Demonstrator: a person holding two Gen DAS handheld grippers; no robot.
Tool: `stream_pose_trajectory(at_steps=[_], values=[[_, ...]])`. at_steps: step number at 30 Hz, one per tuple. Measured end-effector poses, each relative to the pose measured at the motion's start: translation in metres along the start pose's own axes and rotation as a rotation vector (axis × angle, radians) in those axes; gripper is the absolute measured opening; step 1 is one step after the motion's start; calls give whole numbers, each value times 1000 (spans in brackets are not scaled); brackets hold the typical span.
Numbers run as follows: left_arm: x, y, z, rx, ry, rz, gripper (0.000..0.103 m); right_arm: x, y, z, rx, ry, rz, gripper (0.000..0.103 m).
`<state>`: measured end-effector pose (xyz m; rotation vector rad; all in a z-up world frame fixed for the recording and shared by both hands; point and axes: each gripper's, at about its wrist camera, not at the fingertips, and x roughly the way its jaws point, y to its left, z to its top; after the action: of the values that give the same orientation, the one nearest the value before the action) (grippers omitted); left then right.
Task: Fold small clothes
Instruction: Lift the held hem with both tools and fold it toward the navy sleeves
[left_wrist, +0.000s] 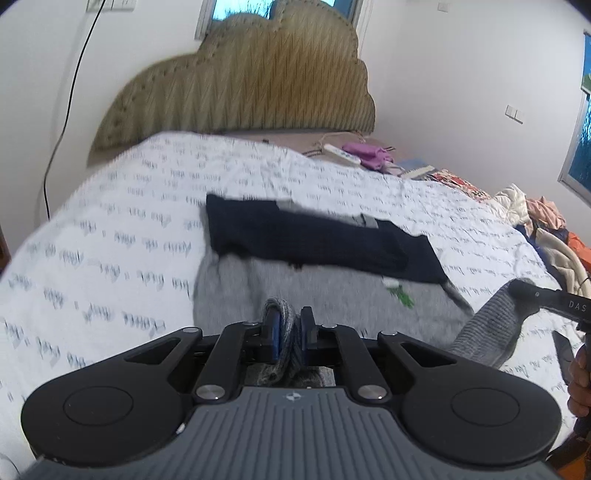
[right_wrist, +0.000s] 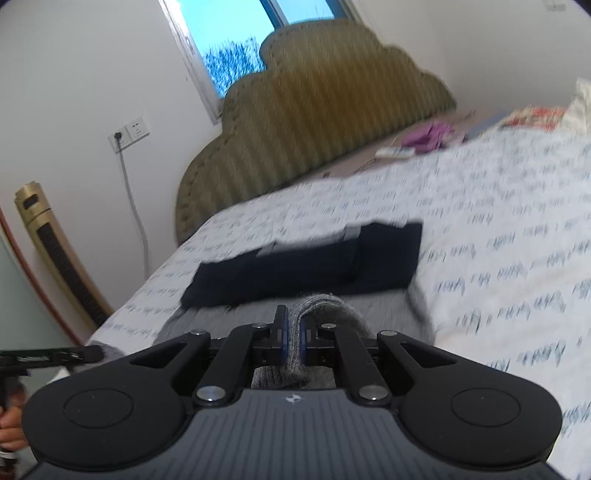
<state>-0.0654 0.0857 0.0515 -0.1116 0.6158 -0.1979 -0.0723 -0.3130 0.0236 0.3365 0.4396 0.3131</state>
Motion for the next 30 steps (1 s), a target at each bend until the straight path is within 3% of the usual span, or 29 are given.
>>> stream_pose_trajectory(at_steps=[10,22,30], values=[[15,2,47,17,-36,83,9,17,1,34,-31,-117,-74,6],[47,-3,81,41,-12,172,9,42,-7,56,12,-195,-108,6],[65,-7,98,53,-9,192,9,52,-13,71,19,-225,-124,6]])
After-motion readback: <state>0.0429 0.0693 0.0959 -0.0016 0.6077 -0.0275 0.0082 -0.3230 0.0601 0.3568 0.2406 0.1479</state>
